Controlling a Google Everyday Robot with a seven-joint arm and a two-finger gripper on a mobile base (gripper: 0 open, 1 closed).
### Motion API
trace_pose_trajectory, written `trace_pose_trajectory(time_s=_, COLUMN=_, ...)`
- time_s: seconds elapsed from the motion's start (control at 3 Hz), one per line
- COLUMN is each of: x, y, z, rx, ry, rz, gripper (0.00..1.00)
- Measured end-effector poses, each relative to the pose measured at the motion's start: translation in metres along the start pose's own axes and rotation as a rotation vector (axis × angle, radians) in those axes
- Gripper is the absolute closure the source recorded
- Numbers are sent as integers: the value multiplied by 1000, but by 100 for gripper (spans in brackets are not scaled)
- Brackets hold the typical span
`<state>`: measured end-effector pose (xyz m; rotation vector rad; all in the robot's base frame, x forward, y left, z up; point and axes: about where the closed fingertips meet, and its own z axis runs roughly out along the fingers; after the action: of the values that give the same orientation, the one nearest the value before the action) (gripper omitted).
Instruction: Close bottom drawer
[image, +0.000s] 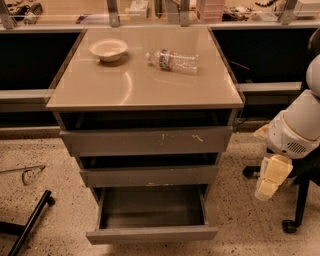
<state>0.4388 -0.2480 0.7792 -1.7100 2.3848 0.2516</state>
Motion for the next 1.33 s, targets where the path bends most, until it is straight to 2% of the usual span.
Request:
trace_pose_trajectory(time_s=0.33, x=14, y=3, z=53, rx=-78, ry=-18, rz=24, gripper=0)
trace_pose_trajectory(time_s=0.67, x=41, y=8, z=133, rx=-151, ry=-32, rz=11, gripper=0)
trace_pose_trajectory(time_s=1.0, x=50, y=13, z=193, rx=-191, ry=-107, rz=-49, gripper=0)
trace_pose_trajectory(time_s=1.33, x=50, y=13, z=194, rx=-191, ry=-107, rz=-49, gripper=0)
